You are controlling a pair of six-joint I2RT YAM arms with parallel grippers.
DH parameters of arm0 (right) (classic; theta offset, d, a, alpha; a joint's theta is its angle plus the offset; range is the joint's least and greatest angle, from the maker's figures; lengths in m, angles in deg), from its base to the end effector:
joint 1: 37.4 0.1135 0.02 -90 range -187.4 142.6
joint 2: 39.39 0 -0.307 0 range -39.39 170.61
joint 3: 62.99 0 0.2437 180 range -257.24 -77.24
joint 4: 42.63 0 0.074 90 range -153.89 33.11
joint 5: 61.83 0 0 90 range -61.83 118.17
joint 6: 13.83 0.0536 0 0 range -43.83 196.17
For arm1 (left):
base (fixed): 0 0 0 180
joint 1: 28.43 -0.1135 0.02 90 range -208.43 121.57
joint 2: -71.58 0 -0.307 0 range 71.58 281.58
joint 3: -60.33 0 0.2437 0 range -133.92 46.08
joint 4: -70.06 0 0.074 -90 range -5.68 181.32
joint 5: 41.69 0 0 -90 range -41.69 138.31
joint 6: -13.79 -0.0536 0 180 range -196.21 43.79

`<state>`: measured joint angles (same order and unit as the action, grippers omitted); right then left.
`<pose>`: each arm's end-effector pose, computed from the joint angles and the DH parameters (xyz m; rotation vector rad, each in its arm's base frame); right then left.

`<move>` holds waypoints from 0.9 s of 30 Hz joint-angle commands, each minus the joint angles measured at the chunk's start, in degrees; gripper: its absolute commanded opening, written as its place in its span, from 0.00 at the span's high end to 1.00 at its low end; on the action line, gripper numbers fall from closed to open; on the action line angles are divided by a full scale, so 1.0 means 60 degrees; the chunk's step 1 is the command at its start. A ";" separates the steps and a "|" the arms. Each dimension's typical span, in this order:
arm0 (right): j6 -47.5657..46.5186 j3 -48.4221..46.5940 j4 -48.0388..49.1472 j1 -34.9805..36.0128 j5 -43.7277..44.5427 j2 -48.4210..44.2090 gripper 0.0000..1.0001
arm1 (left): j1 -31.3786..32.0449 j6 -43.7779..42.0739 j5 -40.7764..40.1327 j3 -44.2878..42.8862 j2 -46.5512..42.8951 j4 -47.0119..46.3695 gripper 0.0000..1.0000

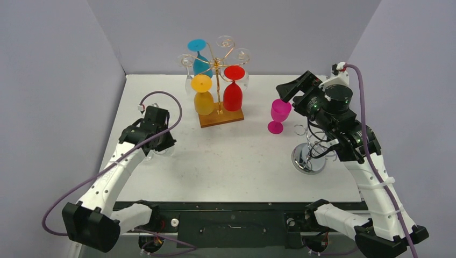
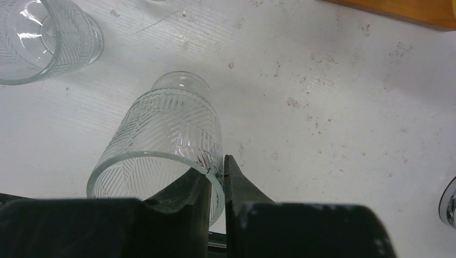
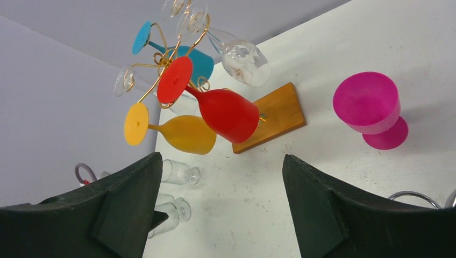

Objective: Take the wine glass off the wine glass rack
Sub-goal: Place the wine glass at the center of the board.

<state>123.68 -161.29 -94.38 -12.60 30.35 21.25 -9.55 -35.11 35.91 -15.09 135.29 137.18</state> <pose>0.1698 0.0762 0.4989 0.4022 1.8593 0.8461 0.1876 -0.0520 0.3342 -0.5670 2.4468 -0.1545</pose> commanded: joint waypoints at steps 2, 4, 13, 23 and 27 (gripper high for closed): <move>-0.0332 0.0286 0.0207 0.0047 0.0399 -0.0377 0.22 | -0.0257 -0.0583 0.0308 -0.0252 0.0767 -0.0860 1.00; -0.0374 0.0342 0.0211 0.0043 0.0425 -0.0364 0.23 | -0.0285 -0.0669 0.0300 -0.0263 0.1115 -0.0891 1.00; -0.0580 0.0424 0.0225 0.0042 0.0447 -0.0437 0.23 | -0.0515 -0.0767 0.0151 -0.0062 0.2193 -0.1235 1.00; -0.0711 0.0509 0.0186 0.0043 0.0355 -0.0356 0.23 | -0.0989 -0.0873 0.0416 0.0057 0.2864 -0.1428 1.00; -0.0669 0.0592 0.0291 0.0049 0.0265 -0.0331 0.23 | -0.1119 -0.0985 0.0458 0.0032 0.2919 -0.1462 0.91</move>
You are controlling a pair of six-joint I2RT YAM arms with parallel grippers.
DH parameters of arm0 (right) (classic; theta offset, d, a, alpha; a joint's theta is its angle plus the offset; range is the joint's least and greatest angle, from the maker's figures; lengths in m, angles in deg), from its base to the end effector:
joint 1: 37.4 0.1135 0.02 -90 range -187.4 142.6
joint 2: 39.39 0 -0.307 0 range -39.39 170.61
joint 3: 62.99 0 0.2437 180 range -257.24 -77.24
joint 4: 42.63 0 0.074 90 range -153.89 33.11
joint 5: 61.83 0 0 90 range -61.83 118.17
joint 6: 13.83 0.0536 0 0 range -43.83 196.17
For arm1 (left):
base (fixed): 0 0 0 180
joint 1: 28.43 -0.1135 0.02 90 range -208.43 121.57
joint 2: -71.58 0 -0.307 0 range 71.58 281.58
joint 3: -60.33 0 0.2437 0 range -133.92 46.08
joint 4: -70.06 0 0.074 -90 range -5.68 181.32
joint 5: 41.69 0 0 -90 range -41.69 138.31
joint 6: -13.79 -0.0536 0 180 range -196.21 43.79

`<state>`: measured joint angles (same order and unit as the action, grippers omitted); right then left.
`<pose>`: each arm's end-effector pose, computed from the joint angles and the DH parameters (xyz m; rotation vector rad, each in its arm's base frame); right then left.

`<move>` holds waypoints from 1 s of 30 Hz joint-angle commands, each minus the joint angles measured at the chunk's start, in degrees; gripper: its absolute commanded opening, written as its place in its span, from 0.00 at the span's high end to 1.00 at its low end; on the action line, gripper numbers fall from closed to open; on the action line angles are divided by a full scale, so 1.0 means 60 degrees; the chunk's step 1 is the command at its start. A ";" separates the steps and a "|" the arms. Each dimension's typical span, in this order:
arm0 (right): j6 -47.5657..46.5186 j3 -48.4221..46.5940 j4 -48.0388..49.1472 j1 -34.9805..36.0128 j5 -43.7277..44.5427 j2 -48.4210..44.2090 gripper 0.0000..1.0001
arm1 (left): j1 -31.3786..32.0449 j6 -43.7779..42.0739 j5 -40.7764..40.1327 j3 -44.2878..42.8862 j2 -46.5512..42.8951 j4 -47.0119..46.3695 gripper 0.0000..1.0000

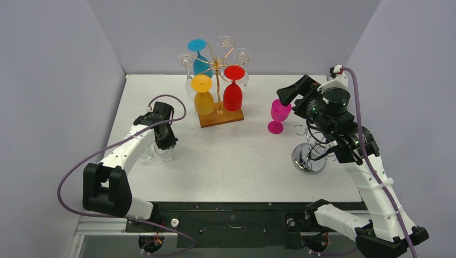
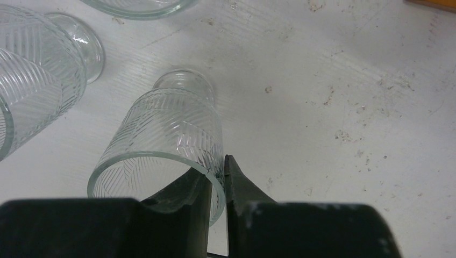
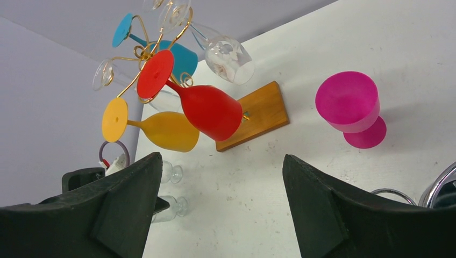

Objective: Take the wine glass off the wine glass rack
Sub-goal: Place the wine glass at the center of the board, then pick up the wine glass from the wine rack.

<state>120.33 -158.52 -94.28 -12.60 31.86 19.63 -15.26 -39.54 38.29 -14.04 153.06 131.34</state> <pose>0.1657 0.0728 0.4884 0.3670 1.8717 0.7756 0.2582 -0.0508 0.2691 -0.6001 2.6608 -0.0025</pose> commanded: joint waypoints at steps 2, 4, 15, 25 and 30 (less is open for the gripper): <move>-0.0097 0.0150 0.0273 0.0050 -0.0010 -0.0052 0.23 | -0.0189 -0.0315 0.0087 -0.0175 -0.0032 -0.0492 0.87; -0.0099 0.0151 0.0275 0.0043 -0.0026 -0.0032 0.23 | -0.0190 -0.0356 0.0090 -0.0242 -0.0016 -0.0467 0.84; -0.0187 -0.0106 0.0018 0.0043 0.0051 0.0077 0.23 | -0.0212 -0.0657 -0.0043 -0.0770 -0.0533 -0.0258 0.62; -0.0456 -0.0487 -0.0514 0.0045 0.0147 0.0067 0.22 | -0.0194 -0.0820 0.0177 -0.1242 -0.1119 -0.0042 0.48; -0.0571 -0.0582 -0.0685 0.0042 0.0016 0.0058 0.22 | -0.0208 -0.0917 0.0328 -0.1648 -0.1441 0.0143 0.40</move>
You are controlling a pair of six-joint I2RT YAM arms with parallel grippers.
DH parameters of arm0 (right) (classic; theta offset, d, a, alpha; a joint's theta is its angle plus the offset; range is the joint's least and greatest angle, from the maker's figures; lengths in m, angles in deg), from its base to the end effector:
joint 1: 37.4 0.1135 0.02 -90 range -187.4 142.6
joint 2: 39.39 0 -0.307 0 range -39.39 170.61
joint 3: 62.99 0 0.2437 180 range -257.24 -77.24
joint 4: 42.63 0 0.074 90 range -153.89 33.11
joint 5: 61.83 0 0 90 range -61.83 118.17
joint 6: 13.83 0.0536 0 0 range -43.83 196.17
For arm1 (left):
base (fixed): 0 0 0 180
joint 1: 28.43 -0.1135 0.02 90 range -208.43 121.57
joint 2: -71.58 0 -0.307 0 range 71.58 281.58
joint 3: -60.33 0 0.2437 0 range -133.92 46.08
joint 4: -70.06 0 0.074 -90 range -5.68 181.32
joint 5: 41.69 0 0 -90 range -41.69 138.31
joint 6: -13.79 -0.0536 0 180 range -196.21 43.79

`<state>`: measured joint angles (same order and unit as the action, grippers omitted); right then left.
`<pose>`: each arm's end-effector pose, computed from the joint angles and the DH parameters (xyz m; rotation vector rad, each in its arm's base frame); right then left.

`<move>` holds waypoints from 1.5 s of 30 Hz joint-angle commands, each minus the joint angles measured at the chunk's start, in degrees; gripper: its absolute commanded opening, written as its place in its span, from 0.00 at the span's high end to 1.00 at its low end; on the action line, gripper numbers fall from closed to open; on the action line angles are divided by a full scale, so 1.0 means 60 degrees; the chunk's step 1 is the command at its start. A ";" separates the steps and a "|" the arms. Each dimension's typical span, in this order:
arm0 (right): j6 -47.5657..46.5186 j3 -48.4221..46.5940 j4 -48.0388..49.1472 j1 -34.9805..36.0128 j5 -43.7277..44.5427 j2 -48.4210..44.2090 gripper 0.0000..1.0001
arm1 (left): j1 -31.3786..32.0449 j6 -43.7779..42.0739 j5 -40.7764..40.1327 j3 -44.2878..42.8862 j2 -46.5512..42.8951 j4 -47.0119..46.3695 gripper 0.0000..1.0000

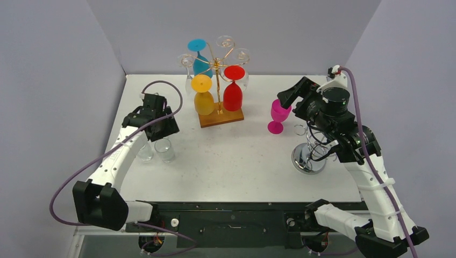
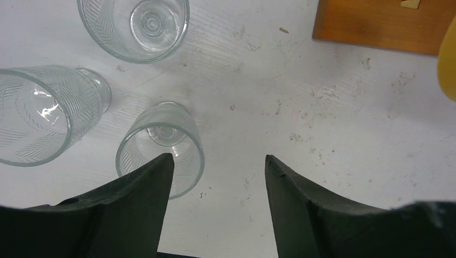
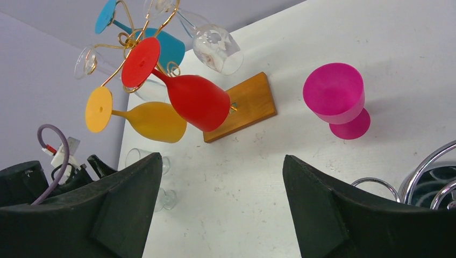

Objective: Take the wine glass off the wine glass rack
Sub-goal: Pick up the wine glass from the wine rack.

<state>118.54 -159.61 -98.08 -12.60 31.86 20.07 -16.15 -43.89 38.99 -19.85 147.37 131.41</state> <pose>0.1642 0.0721 0.4851 0.3440 1.9274 0.7299 0.2528 -0.0461 0.3234 -0.5038 2.4974 -0.0946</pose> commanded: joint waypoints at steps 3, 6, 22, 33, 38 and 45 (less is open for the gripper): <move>-0.0294 -0.0383 0.0097 0.0109 -0.0180 0.0158 0.22 | -0.0056 -0.0289 0.0410 -0.0841 -0.0768 0.0300 0.37; -0.0222 -0.0453 0.0348 0.0409 -0.0142 0.0506 0.23 | -0.0040 -0.0332 0.0675 -0.0976 -0.1144 0.0315 0.35; 0.1957 -0.2208 0.2678 0.1258 -0.0524 0.3746 0.50 | 0.0300 -0.0334 0.3280 -0.1096 -0.3331 -0.0694 0.16; 0.3030 -0.2368 0.3754 0.1029 -0.0887 0.4694 0.62 | 0.0840 -0.0261 0.3784 -0.0528 -0.3919 -0.1928 0.03; 0.3262 -0.2475 0.3830 0.0895 -0.0970 0.4913 0.64 | 0.0869 -0.0313 0.3788 -0.0452 -0.4088 -0.2177 0.04; 0.3472 -0.2473 0.3836 0.0761 -0.1023 0.5102 0.66 | 0.0871 -0.0379 0.3693 -0.0442 -0.4179 -0.2246 0.04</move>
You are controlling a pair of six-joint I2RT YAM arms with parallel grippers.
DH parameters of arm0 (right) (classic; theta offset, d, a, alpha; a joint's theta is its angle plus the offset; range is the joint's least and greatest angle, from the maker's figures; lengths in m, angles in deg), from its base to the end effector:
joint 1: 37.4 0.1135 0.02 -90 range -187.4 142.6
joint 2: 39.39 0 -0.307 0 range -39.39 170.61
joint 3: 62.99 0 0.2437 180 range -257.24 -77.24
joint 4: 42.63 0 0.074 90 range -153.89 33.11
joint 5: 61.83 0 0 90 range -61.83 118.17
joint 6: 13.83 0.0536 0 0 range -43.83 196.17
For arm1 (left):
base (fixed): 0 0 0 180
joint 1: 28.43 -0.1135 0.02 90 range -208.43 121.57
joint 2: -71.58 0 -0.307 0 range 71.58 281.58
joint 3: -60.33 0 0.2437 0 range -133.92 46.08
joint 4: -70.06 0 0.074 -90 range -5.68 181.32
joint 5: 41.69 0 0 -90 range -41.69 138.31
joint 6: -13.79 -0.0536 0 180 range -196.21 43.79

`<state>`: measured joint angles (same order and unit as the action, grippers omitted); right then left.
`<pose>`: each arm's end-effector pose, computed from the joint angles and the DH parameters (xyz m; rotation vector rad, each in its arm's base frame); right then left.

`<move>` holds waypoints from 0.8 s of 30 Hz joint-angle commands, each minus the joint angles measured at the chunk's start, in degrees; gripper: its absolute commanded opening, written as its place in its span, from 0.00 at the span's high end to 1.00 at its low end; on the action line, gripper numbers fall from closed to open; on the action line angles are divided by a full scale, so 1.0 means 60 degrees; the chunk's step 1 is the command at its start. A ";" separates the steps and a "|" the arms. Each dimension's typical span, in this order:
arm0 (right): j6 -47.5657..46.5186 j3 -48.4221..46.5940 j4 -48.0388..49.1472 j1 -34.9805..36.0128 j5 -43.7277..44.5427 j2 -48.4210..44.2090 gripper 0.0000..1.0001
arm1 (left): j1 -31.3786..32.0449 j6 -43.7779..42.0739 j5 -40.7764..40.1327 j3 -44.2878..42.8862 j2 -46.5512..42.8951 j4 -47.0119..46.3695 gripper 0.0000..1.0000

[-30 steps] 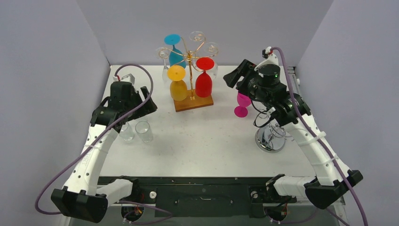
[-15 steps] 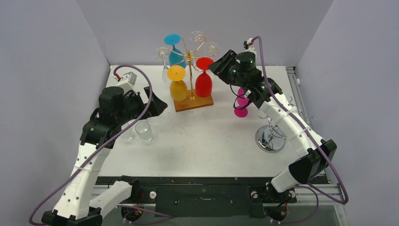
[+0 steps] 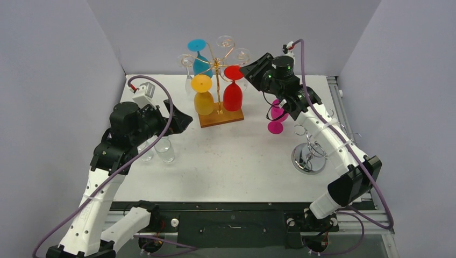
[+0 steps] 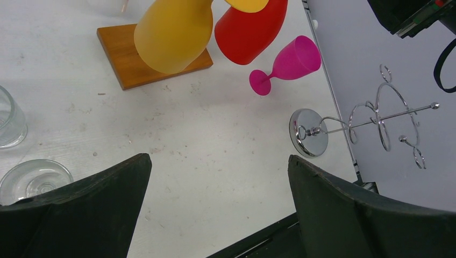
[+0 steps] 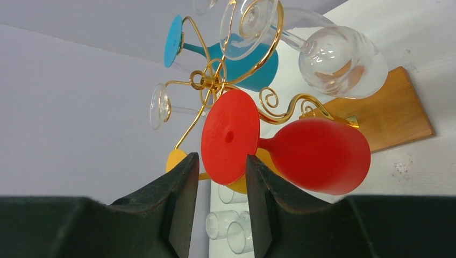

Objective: Take the wine glass off the wine glass rack
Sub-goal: Pick up the wine glass from the wine rack.

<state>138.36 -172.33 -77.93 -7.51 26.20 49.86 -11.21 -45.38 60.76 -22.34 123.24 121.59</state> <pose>0.3181 0.1850 0.4707 0.5307 1.9271 1.1236 0.1463 -0.0574 0.4356 -0.0864 1.9958 -0.7609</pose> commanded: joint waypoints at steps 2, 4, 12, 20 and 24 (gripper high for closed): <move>0.0169 -0.0346 0.0414 -0.0120 -0.0031 0.0128 0.67 | 0.0047 -0.0129 0.0053 -0.0050 -0.0170 -0.0640 0.04; 0.0181 -0.0251 0.0426 -0.0186 0.0079 0.0076 0.67 | 0.0046 -0.0125 0.0041 -0.0061 -0.0183 -0.0677 0.04; 0.0228 -0.0262 0.0446 -0.0294 -0.0024 0.0281 0.67 | 0.0046 -0.0050 0.0055 -0.0076 -0.0145 -0.0809 0.04; 0.0386 -0.0312 0.0630 -0.0281 -0.0175 0.0547 0.67 | 0.0046 -0.0062 0.0039 -0.0073 -0.0158 -0.0809 0.04; 0.0559 -0.0250 0.0809 -0.0279 -0.0286 0.0597 0.75 | 0.0044 -0.0056 0.0036 -0.0084 -0.0143 -0.0824 0.04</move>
<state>140.40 -172.40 -76.92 -8.98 25.43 53.82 -11.21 -45.38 60.76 -22.34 123.02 120.33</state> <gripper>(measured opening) 0.296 0.965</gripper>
